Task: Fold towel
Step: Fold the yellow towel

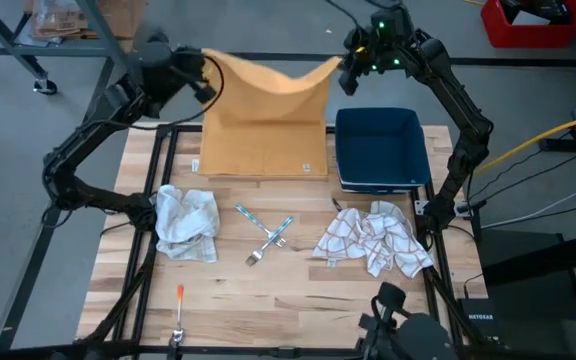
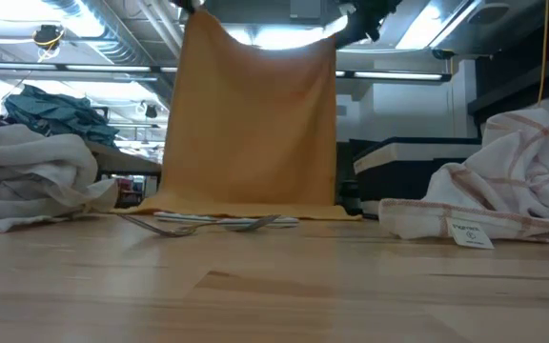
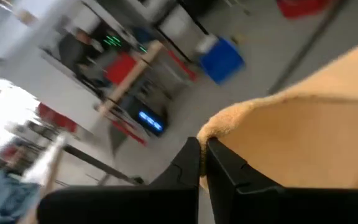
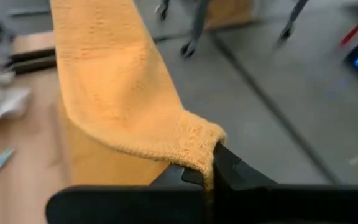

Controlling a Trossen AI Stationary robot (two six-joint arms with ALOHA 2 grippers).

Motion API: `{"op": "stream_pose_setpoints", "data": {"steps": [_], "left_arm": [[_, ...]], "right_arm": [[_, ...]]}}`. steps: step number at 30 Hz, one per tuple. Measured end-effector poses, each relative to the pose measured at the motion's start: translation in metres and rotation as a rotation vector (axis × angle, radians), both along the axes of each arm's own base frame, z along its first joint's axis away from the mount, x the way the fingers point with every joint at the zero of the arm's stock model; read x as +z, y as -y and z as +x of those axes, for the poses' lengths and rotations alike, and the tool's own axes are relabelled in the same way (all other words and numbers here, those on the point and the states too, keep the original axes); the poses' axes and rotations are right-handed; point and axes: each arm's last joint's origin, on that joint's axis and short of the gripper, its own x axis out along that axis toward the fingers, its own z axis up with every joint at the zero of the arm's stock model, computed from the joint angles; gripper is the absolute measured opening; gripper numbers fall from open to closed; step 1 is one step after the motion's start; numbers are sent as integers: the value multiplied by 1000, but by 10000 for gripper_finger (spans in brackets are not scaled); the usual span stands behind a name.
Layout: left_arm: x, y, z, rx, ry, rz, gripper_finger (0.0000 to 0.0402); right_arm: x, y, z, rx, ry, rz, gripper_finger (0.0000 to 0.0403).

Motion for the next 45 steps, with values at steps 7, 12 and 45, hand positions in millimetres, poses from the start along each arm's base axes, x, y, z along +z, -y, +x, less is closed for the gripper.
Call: {"op": "stream_pose_setpoints", "data": {"steps": [7, 12, 45], "left_arm": [[-14, 25, -5, -65, -70, -163, 0], [-21, 44, -12, -109, -92, -271, 0], [-99, 123, -7, -201, -316, -894, 0]], "right_arm": [[-14, -23, 5, 83, -109, 169, 1], [-19, -44, 17, 154, -168, 219, 1], [-135, -158, 77, 372, -700, 497, 1]]}}
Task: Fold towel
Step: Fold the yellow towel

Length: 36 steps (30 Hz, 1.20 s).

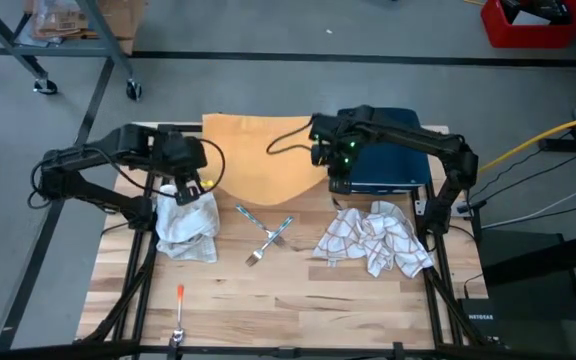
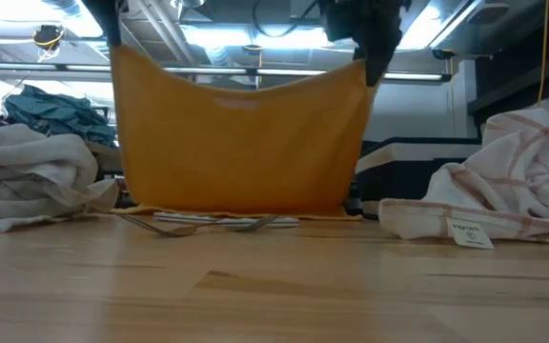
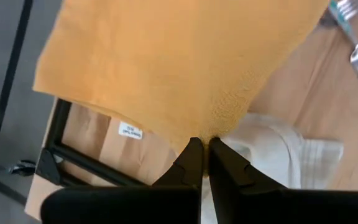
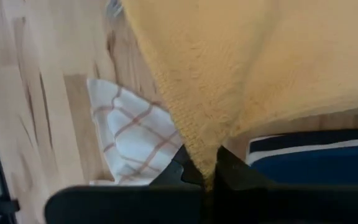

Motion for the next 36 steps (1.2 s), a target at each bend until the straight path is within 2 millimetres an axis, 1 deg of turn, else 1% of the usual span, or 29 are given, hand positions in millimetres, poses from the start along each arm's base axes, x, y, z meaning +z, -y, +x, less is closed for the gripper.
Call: {"op": "stream_pose_setpoints", "data": {"steps": [3, 7, 11, 17, 23, 28, 36], "left_arm": [[-9, 3, 2, -5, -31, -8, 0], [-16, 5, 4, -16, -48, -11, 0], [-22, 5, 6, -15, -56, 10, 0], [-31, 0, 9, 52, -78, 174, 0], [-40, -8, 10, 125, -101, 319, 0], [-50, -18, 12, 192, -101, 390, 0], [-71, -39, 14, 321, -97, 469, 0]], "right_arm": [[-15, -3, 2, 12, -26, 9, 1], [-28, -4, 2, 15, -45, 17, 1], [-29, -2, 4, 12, -34, -29, 1], [-28, 6, 9, -7, 12, -148, 1], [-27, 28, 8, -85, 42, -246, 1], [-25, 53, 4, -164, 78, -291, 1], [-23, 86, -6, -270, 129, -323, 1]]}}
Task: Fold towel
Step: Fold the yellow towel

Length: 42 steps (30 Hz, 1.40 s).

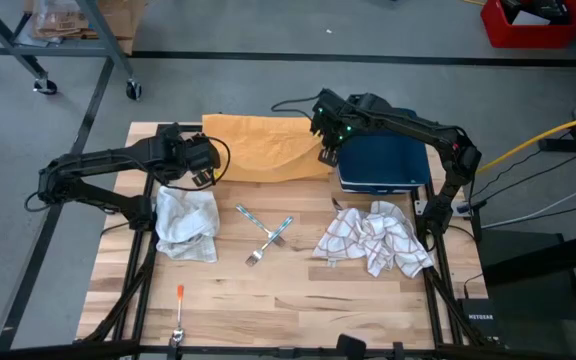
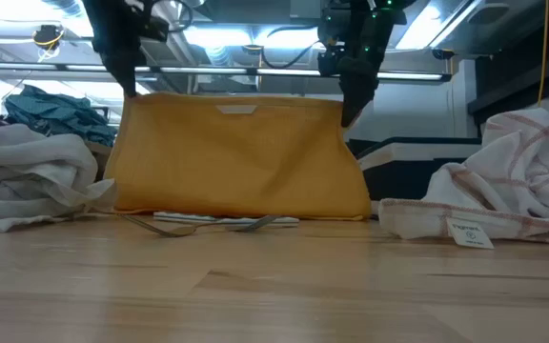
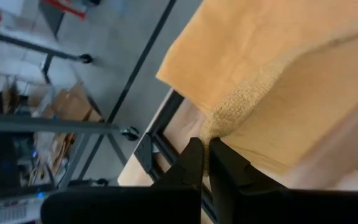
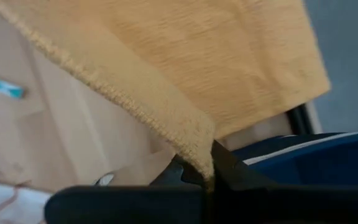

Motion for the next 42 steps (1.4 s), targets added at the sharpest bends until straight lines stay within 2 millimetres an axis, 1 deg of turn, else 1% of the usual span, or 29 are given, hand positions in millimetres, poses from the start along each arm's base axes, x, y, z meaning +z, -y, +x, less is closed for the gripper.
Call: {"op": "stream_pose_setpoints", "data": {"steps": [7, 10, 13, 17, 21, 26, 30, 34, 39, 42], "left_arm": [[-21, -21, -1, 84, 23, 32, 1], [-30, -31, 2, 104, 60, 60, 7], [-34, -41, 3, 119, 93, 90, 9], [-36, -51, 2, 138, 121, 120, 3], [-37, -58, -1, 174, 113, 119, 9], [-39, -65, -4, 210, 108, 116, 13], [-45, -73, 0, 231, 104, 111, 14], [-53, -81, 8, 239, 103, 110, 14], [-62, -90, 18, 227, 94, 117, 15], [-66, -94, 22, 229, 98, 125, 15]], "right_arm": [[3, 26, -8, -31, 55, -58, 1], [4, 33, -11, -49, 75, -74, 1], [0, 40, -10, -58, 79, -76, 5], [-20, 47, -2, -60, 29, -42, 8], [-40, 54, 8, -46, -17, -43, 9], [-57, 61, 14, -60, -69, -77, 11], [-58, 63, 15, -59, -93, -122, 11], [-57, 64, 15, -60, -89, -134, 11], [-58, 67, 17, -84, -104, -190, 12], [-56, 70, 20, -92, -78, -235, 12]]}}
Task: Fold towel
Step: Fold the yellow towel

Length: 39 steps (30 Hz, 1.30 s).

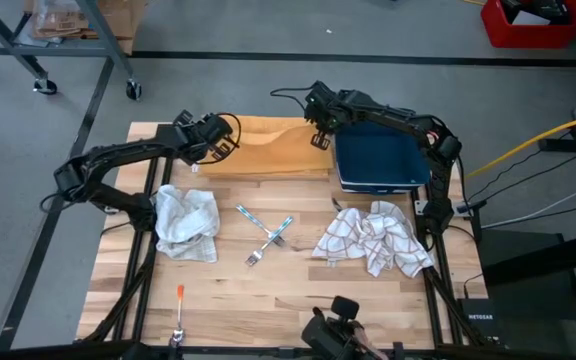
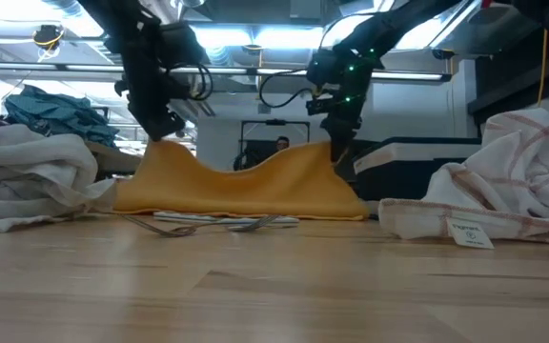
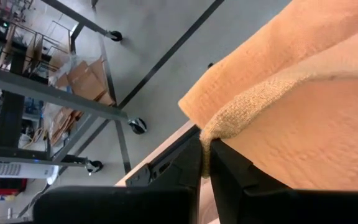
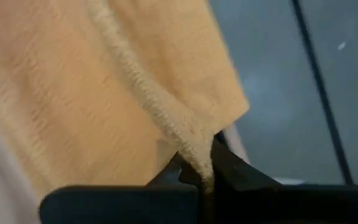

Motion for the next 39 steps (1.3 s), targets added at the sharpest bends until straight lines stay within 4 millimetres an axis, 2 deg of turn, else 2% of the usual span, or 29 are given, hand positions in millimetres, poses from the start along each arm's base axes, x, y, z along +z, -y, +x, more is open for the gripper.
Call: {"op": "stream_pose_setpoints", "data": {"steps": [7, 12, 18, 22, 27, 31, 39], "left_arm": [[-11, -13, -1, 61, -2, -7, 22], [-17, -21, -2, 98, 0, -14, 69], [-22, -30, -1, 157, 56, 7, 136], [-24, -33, -2, 192, 90, 12, 159], [-25, -33, -1, 215, 142, 12, 160], [-28, -27, 3, 125, 138, -87, 145], [-34, -13, 8, -75, 84, -309, 125]], "right_arm": [[2, 3, 2, -2, -1, -67, 12], [2, 4, 0, -9, -48, -100, 24], [3, 5, 0, -7, -55, -124, 101], [4, 7, 0, -34, -79, -172, 157], [3, 6, 0, -31, -90, -166, 192], [0, 0, -1, 16, -92, -78, 195], [-3, -5, -3, 92, -128, -15, 195]]}}
